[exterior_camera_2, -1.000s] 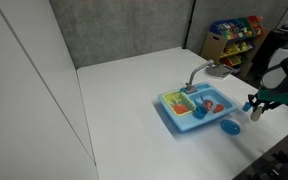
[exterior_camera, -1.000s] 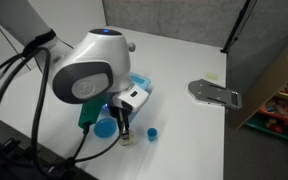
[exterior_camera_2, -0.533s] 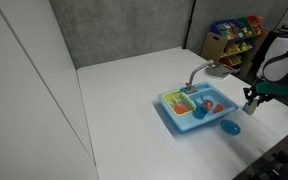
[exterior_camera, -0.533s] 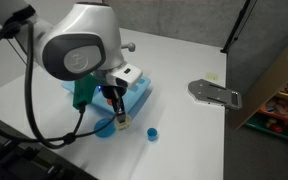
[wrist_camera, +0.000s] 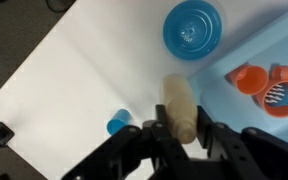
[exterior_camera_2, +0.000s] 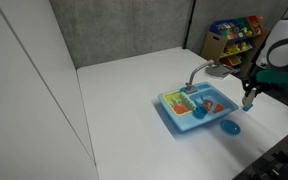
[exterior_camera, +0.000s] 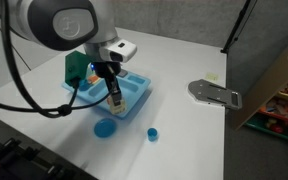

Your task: Pick up the detergent and put it in the dish rack

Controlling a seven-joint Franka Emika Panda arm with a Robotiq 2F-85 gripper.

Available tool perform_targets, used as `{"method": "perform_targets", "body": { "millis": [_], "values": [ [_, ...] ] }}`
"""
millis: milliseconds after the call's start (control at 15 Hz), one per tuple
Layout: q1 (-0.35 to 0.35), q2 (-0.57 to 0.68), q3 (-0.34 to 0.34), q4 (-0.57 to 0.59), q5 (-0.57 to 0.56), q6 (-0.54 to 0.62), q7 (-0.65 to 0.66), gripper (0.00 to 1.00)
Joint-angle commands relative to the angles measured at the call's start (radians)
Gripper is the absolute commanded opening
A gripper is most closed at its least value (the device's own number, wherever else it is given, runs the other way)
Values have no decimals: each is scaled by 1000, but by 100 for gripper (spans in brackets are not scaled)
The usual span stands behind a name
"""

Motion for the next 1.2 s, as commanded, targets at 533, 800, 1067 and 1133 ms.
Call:
{"method": "perform_targets", "body": {
  "millis": [533, 800, 1067, 1133],
  "values": [
    [-45, -6, 44, 7, -10, -9, 4, 10],
    [-46, -9, 87, 29, -8, -11, 4, 10],
    [-28, -2, 132, 77, -23, -19, 15, 10],
    [-19, 2, 142, 95, -32, -20, 22, 10]
  ]
}}
